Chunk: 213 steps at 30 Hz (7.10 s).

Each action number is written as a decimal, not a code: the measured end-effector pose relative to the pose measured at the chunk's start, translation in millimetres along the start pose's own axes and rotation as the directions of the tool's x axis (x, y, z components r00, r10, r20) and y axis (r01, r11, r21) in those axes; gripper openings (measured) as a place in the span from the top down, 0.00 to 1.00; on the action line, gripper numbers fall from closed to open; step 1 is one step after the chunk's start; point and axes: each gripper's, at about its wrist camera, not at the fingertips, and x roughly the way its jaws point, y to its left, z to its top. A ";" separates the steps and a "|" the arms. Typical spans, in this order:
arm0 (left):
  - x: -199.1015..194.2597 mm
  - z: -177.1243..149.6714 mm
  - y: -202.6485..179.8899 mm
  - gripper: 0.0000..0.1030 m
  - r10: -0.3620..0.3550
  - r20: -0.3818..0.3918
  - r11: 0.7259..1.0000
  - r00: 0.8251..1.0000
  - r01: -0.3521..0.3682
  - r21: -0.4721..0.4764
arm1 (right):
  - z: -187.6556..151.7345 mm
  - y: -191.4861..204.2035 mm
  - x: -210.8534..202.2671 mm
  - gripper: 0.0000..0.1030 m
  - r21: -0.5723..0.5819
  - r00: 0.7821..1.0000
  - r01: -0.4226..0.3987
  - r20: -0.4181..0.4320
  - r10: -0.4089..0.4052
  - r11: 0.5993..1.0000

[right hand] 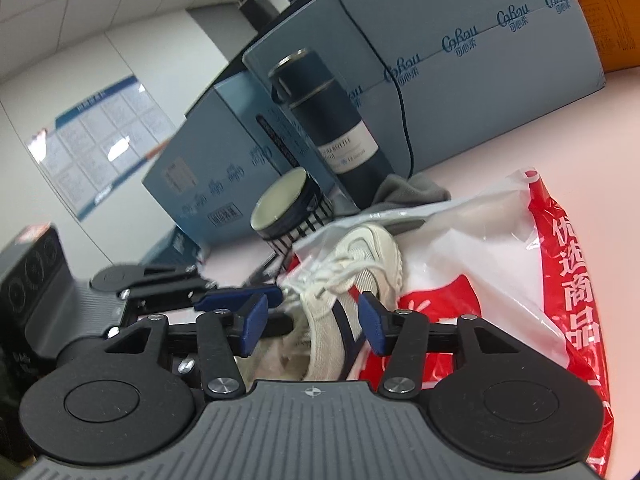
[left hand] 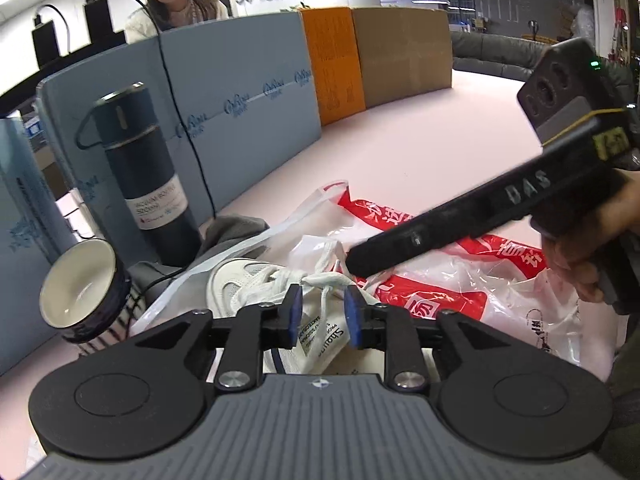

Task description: Lace up shoes with both hands

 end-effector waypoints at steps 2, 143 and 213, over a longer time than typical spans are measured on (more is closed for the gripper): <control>-8.7 0.4 -4.0 0.72 0.005 0.013 1.000 1.000 -0.005 -0.027 | 3.3 -5.0 0.5 0.53 0.036 1.000 -0.020 -0.002 0.020 0.999; 37.3 -1.9 -48.7 0.87 0.354 -0.050 0.825 0.934 -0.336 -0.455 | -5.7 -101.1 -9.3 0.95 0.771 0.926 -0.367 0.249 0.284 0.520; 37.7 -3.5 -57.4 0.89 0.405 -0.050 0.783 0.913 -0.374 -0.497 | -11.5 -147.0 -126.7 0.98 0.634 0.706 -0.690 0.695 0.132 0.350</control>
